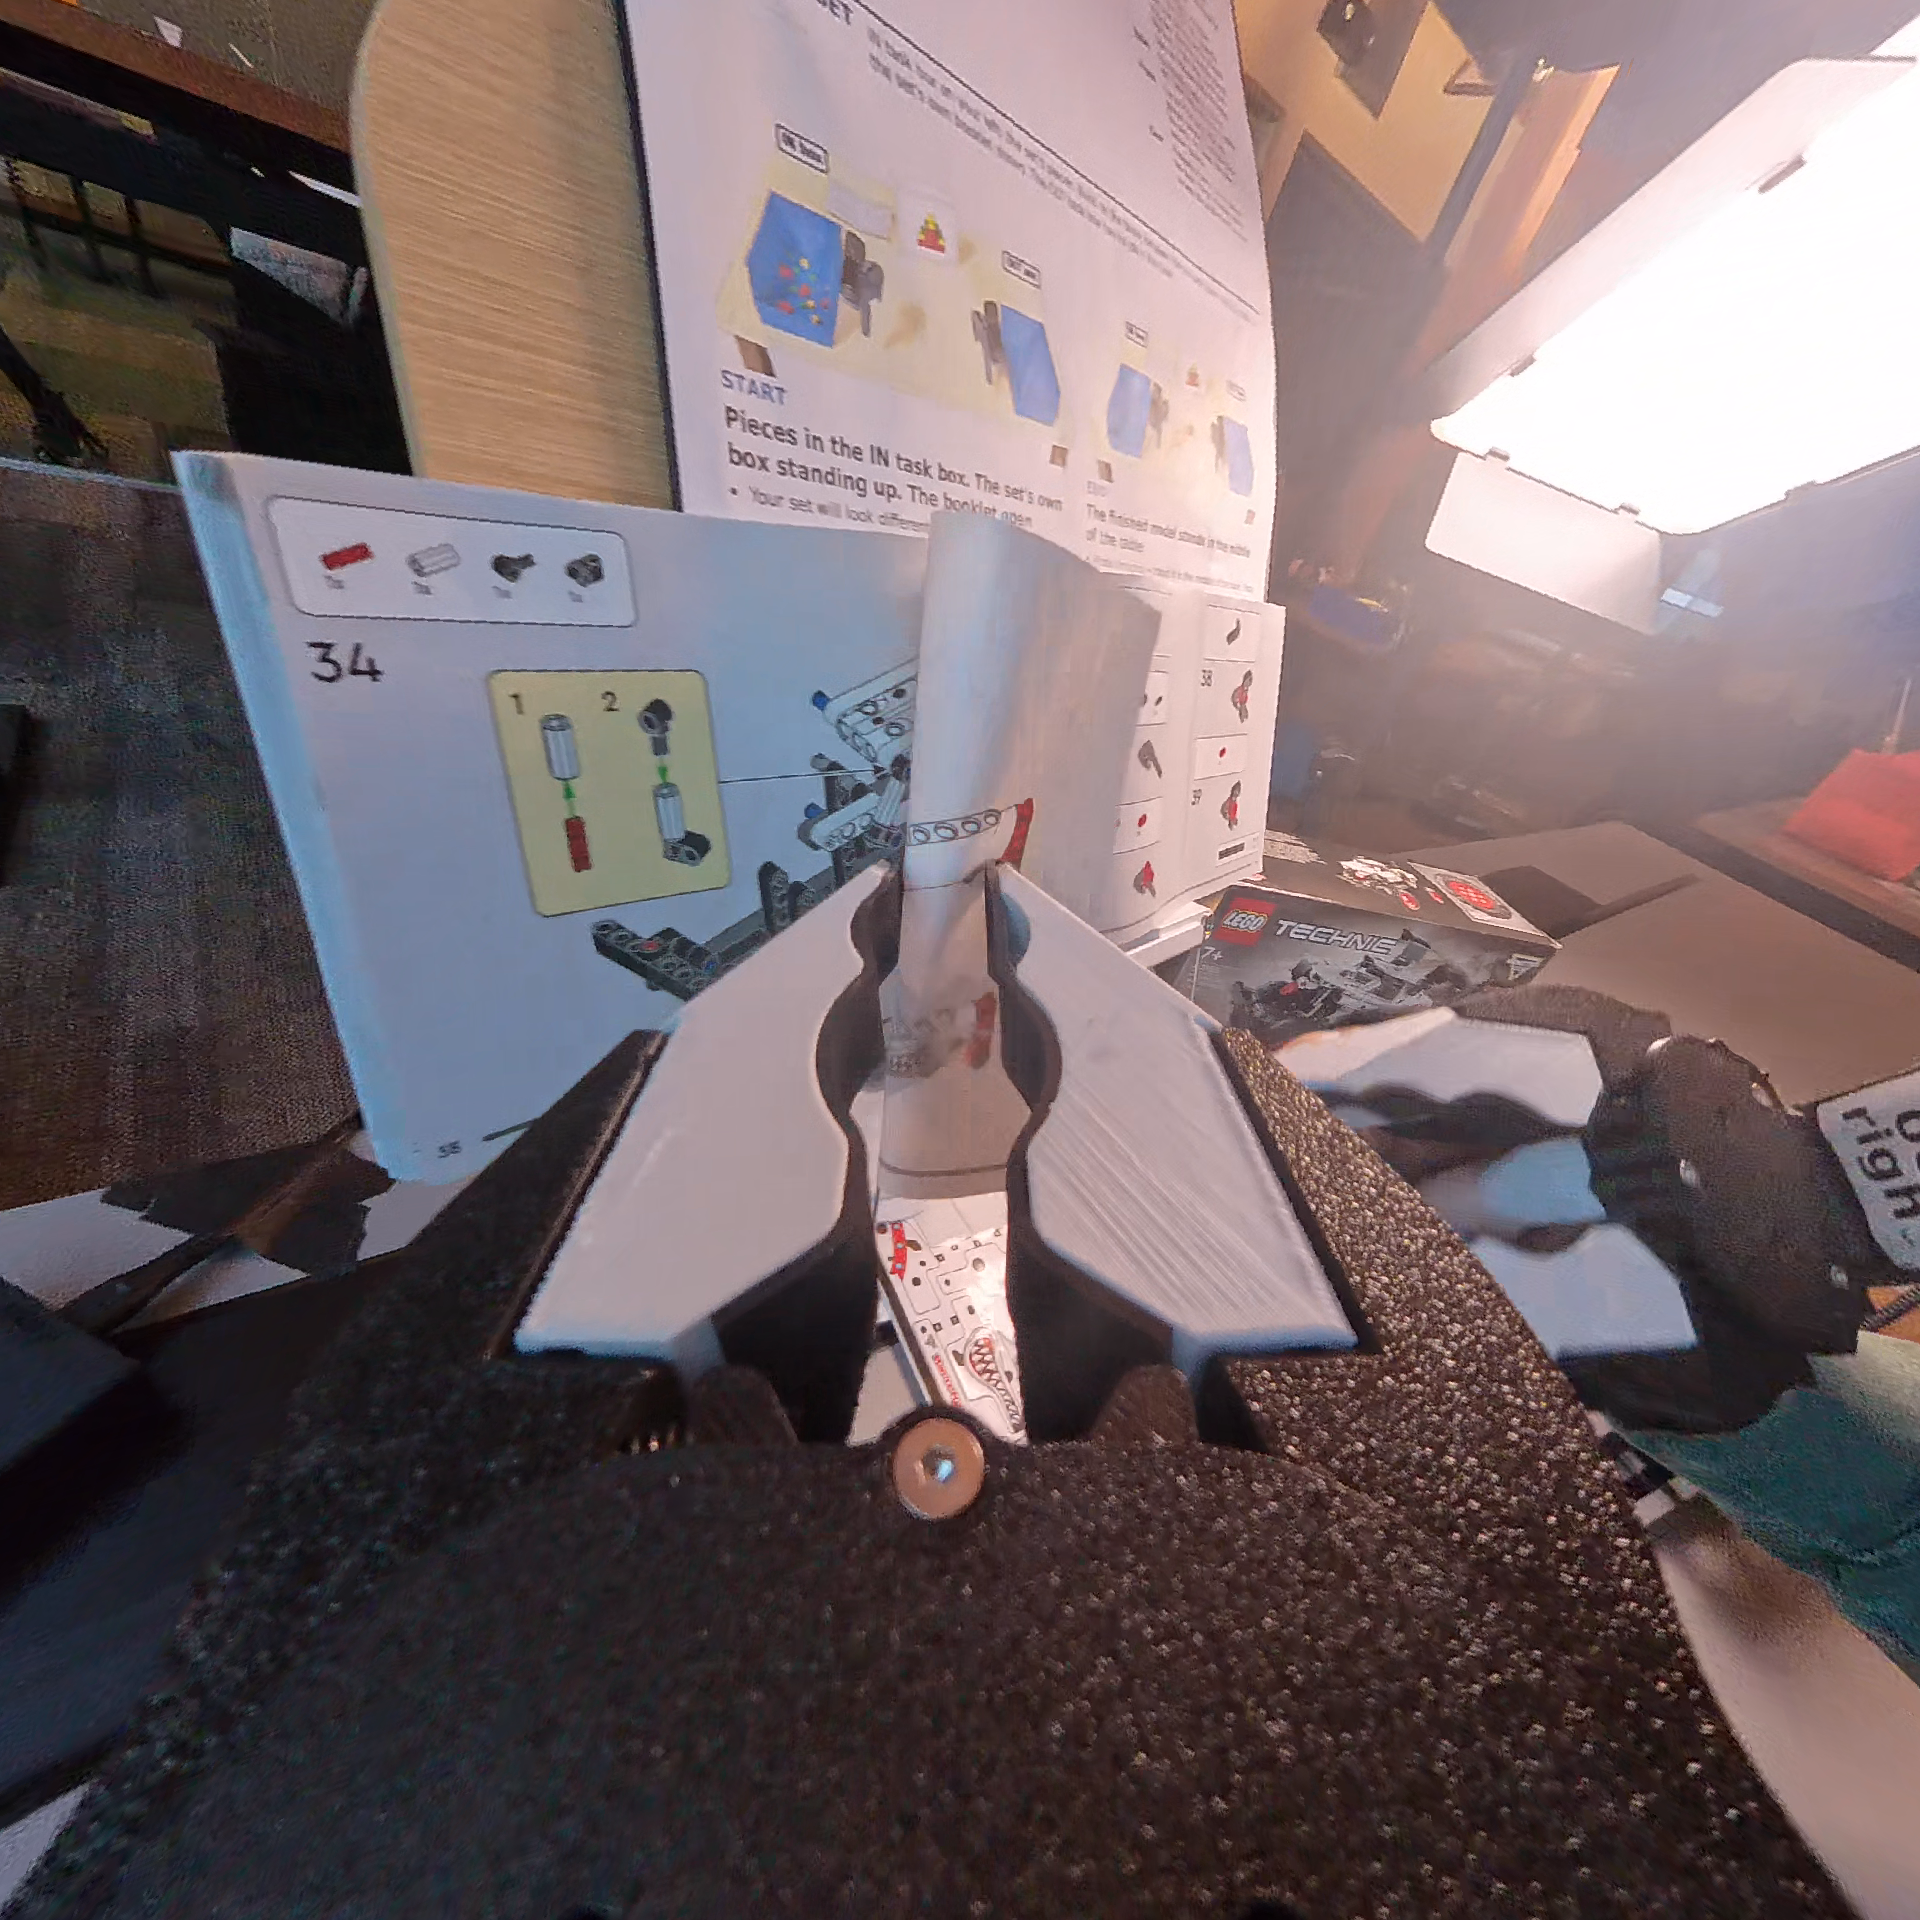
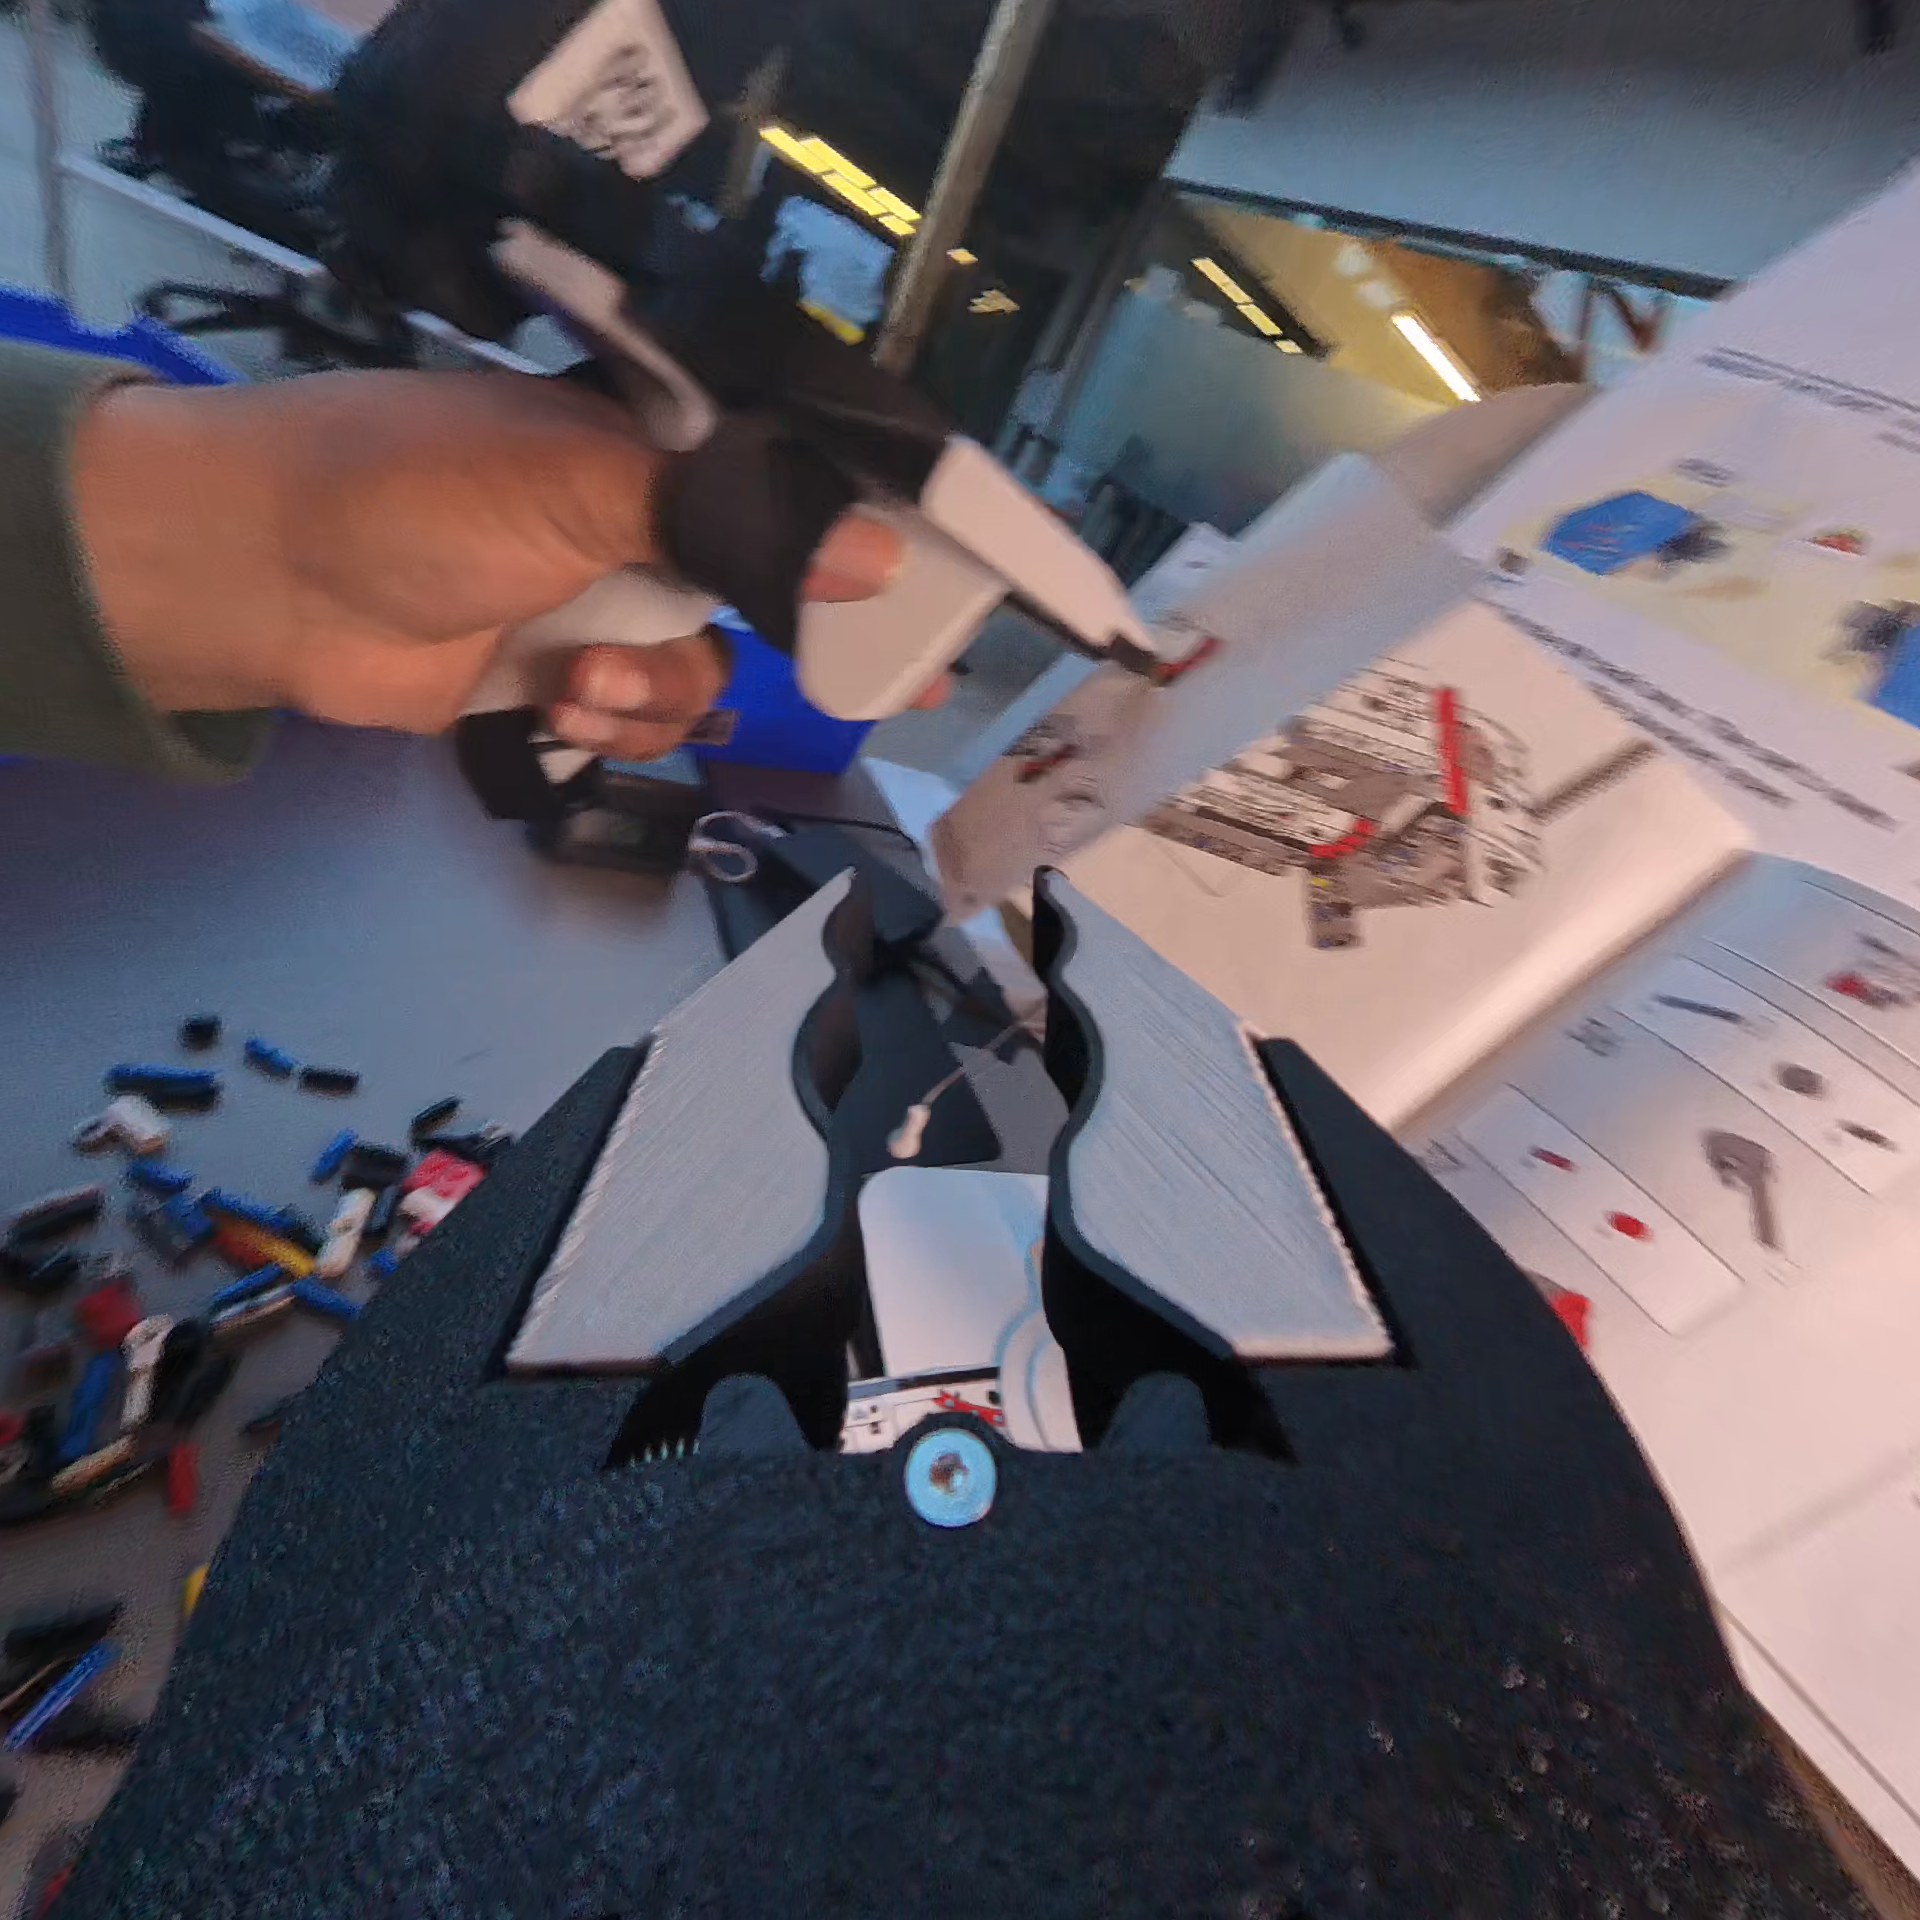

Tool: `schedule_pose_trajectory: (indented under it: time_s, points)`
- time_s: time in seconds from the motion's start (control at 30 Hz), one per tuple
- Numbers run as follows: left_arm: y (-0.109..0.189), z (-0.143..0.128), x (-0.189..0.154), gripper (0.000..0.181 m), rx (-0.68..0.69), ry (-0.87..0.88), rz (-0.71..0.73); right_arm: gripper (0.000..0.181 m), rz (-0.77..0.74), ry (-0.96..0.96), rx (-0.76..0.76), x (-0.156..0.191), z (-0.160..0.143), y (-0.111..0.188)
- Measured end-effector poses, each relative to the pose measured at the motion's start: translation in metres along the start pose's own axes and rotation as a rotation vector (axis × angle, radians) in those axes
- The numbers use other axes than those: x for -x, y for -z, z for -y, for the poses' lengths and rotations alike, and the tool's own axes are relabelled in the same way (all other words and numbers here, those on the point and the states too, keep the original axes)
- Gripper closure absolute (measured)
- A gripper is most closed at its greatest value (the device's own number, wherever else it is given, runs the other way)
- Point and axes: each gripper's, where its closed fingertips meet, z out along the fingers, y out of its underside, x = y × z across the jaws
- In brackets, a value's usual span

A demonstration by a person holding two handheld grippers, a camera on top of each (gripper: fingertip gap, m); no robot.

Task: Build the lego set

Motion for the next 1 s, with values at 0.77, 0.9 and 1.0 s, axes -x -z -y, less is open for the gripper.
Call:
schedule_pose_trajectory:
  time_s: [0.77, 0.9, 1.0]
  points:
    - [0.053, 0.009, 0.024, 0.142, -0.124, 0.041, 0.052, 0.126, -0.386, -0.04, 0.265, -0.065, -0.043, -0.059]
    - [0.029, -0.015, 0.031, 0.151, -0.034, -0.006, 0.098, 0.131, -0.373, -0.042, 0.221, -0.06, -0.035, -0.055]
    - [0.01, -0.031, 0.047, 0.155, 0.036, -0.063, 0.16, 0.134, -0.42, -0.055, 0.171, -0.066, -0.024, -0.039]
